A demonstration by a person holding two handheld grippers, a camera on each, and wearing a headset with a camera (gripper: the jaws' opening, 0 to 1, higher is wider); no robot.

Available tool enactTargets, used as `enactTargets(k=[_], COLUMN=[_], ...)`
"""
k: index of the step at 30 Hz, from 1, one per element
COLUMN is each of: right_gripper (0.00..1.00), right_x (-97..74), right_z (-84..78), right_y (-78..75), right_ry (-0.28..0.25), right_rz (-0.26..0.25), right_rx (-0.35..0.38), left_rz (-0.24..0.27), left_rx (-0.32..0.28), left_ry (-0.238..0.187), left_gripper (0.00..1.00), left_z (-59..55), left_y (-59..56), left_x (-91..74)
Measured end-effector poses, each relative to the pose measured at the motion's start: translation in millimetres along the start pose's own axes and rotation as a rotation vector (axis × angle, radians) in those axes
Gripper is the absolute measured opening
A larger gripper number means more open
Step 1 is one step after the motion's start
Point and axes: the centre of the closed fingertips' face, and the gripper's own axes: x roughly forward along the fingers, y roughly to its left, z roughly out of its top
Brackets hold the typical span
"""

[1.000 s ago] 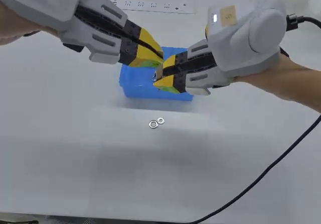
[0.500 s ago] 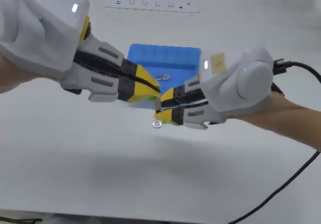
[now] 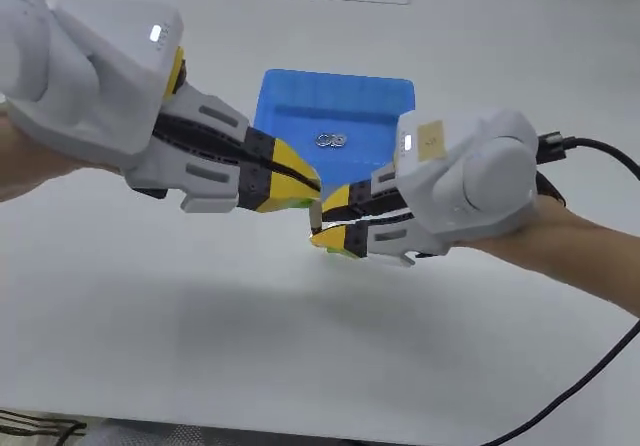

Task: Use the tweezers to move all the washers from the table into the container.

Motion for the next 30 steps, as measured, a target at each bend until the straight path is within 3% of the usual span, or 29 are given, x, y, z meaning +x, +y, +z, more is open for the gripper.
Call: enactTargets(k=[30], right_gripper=[0.1], right_x=[6.8], right_z=[-8.2], right_y=[0.9], right_ry=[0.006], right_rz=[-0.003], right_rx=[0.038], left_rz=[0.002], left_rx=[-0.052], left_ry=[-0.011], left_gripper=[0.05], left_z=[-8.6], left_y=[-1.8], left_x=[3.8])
